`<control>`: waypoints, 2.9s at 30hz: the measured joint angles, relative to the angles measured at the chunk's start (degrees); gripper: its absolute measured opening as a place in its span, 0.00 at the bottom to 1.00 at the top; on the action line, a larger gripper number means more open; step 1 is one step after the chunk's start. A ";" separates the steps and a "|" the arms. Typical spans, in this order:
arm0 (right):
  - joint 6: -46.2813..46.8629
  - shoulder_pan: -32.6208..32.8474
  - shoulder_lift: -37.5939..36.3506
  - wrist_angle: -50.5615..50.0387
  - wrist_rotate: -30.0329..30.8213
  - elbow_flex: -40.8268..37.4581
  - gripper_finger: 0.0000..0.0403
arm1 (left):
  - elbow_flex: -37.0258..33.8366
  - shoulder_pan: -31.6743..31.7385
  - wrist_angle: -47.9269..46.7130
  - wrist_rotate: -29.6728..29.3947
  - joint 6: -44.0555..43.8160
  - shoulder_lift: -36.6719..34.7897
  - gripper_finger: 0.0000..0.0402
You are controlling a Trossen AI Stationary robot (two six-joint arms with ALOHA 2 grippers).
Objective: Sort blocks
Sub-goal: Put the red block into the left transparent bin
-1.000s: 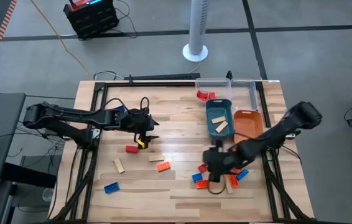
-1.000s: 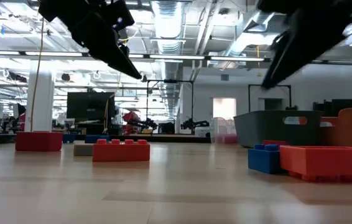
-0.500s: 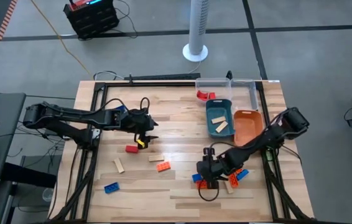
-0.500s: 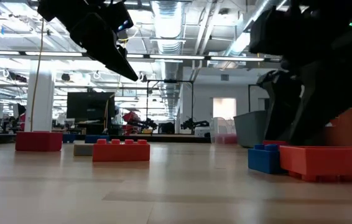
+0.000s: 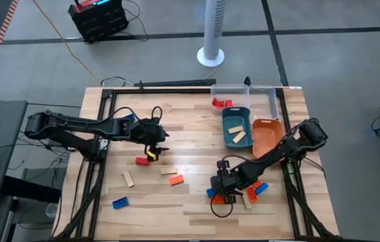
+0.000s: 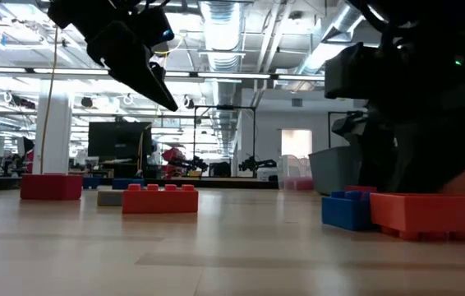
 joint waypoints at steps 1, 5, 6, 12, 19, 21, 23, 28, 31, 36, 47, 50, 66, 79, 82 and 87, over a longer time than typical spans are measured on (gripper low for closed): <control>-0.04 -0.11 0.03 -0.34 -0.02 0.13 0.49 | 0.00 0.00 -0.50 0.00 0.01 0.01 0.68; -0.28 -0.74 -0.70 -2.14 0.09 1.05 0.36 | 0.00 0.00 -1.09 0.00 0.02 0.00 0.68; -0.37 -0.98 -0.87 -2.77 0.09 1.43 0.32 | 0.00 0.00 -0.97 0.00 0.03 0.01 0.68; -0.13 -2.74 -6.13 -12.20 1.45 5.47 0.17 | 0.00 0.00 0.41 0.00 0.67 0.40 0.68; 0.23 -9.81 -19.71 -17.31 20.83 7.14 0.19 | -0.02 0.02 5.78 0.00 1.96 3.32 0.68; 0.22 -14.69 -23.11 -17.18 23.39 6.30 0.19 | 0.03 0.02 8.33 -0.02 2.21 4.80 0.68; 0.25 -20.92 -25.15 -17.30 23.45 5.45 0.19 | 0.01 0.02 8.49 -0.02 2.24 6.22 0.68; -4.81 -37.86 -25.93 -15.74 21.76 4.83 0.19 | -0.02 -0.06 9.09 -0.11 2.17 8.65 0.68; -8.94 -48.10 -24.20 -12.51 14.46 4.85 0.19 | -1.11 -0.64 11.51 -0.55 2.74 8.73 0.68; -12.35 -60.35 -19.14 -9.69 5.24 4.85 0.20 | -6.76 -1.51 18.88 -0.82 2.81 7.59 0.68; -16.58 -66.59 -14.67 -8.51 1.65 4.85 0.48 | -8.37 -1.55 3.21 -4.34 -1.82 -1.34 0.68; -17.14 -65.30 -17.01 -9.09 1.73 4.85 0.55 | -8.37 -1.53 -3.44 -4.50 -4.09 -3.42 0.68; -13.26 -37.36 -32.80 -7.18 14.76 4.92 0.53 | -8.33 -6.06 -21.73 2.45 -10.11 -2.79 0.68; -9.70 -22.20 -29.17 -3.81 26.45 4.92 0.53 | -7.85 -8.58 -22.22 1.92 -11.68 11.37 0.66; -8.76 -21.61 -29.26 -3.81 26.48 4.92 0.53 | -6.28 -8.87 -23.54 1.23 -11.62 14.20 0.58; -8.24 -20.37 -28.47 -3.71 26.23 4.93 0.53 | -3.46 -9.75 -25.48 -1.31 -9.69 15.57 0.32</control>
